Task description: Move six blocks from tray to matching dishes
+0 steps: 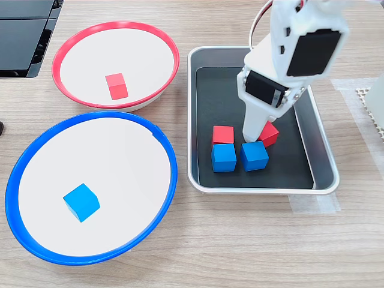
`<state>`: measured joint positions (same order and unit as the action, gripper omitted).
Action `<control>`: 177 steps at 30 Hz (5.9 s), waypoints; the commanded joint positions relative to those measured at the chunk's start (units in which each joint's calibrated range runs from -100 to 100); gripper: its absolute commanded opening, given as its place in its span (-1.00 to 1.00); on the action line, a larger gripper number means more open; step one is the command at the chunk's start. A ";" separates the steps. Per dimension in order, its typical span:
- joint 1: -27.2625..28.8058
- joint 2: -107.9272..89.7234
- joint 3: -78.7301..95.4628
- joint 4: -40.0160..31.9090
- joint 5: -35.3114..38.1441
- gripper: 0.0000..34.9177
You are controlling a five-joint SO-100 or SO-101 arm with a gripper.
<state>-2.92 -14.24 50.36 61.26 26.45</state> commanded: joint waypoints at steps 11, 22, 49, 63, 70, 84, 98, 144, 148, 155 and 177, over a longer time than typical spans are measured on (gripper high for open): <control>1.65 -0.65 -8.17 5.81 1.22 -0.98; 13.41 25.20 -59.15 3.17 -8.50 -0.98; -3.90 -1.50 -11.45 2.51 -20.12 -0.08; -5.31 8.91 -12.63 -4.34 -21.73 -0.15; -4.28 10.53 -17.91 0.20 -19.24 -0.97; 12.85 28.52 -61.42 6.88 -18.75 -0.97; 5.23 8.65 -37.12 10.51 -5.23 -0.62; -6.44 -2.78 0.02 -4.59 9.67 -0.41; -5.60 -2.44 -0.80 -4.59 10.55 -0.41; -4.75 -2.52 -8.17 5.64 12.11 -0.98; -11.24 33.30 -62.15 4.24 -17.39 0.22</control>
<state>-14.60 19.61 -8.35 64.85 9.60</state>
